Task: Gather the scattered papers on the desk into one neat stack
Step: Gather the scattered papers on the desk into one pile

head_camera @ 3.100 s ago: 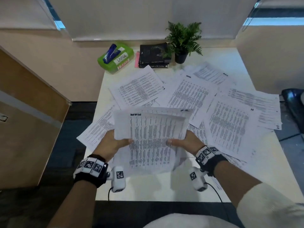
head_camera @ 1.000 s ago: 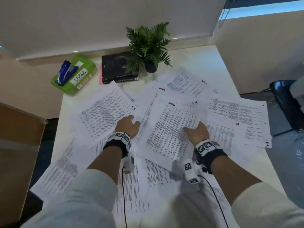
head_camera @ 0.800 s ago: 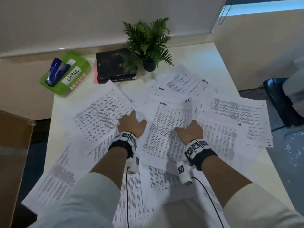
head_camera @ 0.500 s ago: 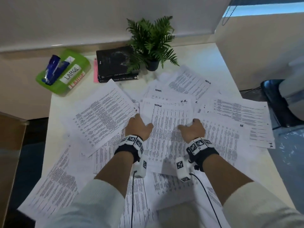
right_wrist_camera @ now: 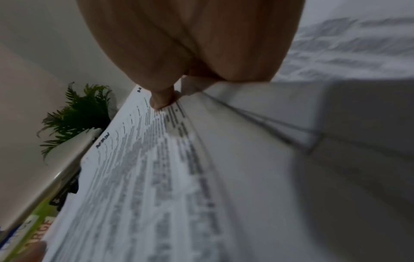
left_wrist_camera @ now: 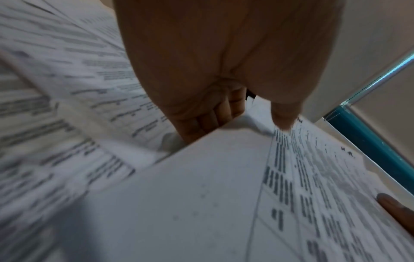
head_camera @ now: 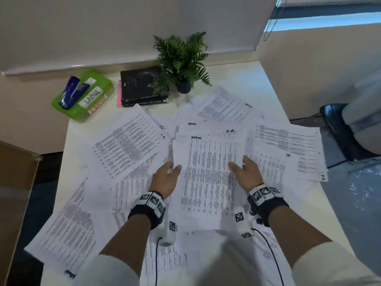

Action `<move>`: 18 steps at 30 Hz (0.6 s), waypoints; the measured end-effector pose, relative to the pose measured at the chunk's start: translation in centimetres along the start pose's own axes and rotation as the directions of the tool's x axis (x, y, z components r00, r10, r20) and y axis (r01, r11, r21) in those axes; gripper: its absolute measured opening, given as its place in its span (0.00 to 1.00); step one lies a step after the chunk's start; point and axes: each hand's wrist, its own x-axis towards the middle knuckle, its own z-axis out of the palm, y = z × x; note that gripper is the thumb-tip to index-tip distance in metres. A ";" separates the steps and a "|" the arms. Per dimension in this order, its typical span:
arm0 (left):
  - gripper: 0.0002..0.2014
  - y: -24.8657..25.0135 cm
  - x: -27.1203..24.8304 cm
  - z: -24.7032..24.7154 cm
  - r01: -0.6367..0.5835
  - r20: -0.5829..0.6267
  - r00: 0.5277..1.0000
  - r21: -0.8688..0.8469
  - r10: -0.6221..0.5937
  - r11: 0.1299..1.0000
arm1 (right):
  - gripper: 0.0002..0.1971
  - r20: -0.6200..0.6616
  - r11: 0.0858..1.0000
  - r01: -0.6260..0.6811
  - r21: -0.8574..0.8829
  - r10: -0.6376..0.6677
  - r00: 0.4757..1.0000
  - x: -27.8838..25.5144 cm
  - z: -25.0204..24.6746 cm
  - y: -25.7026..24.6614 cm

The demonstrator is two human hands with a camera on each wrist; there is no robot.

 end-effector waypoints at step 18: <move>0.08 4.0 -10.3 16.6 -0.153 0.152 0.977 -0.005 0.152 0.988 | 0.25 -0.044 0.984 -0.063 -0.169 0.056 0.997 -2.8 -13.9 12.8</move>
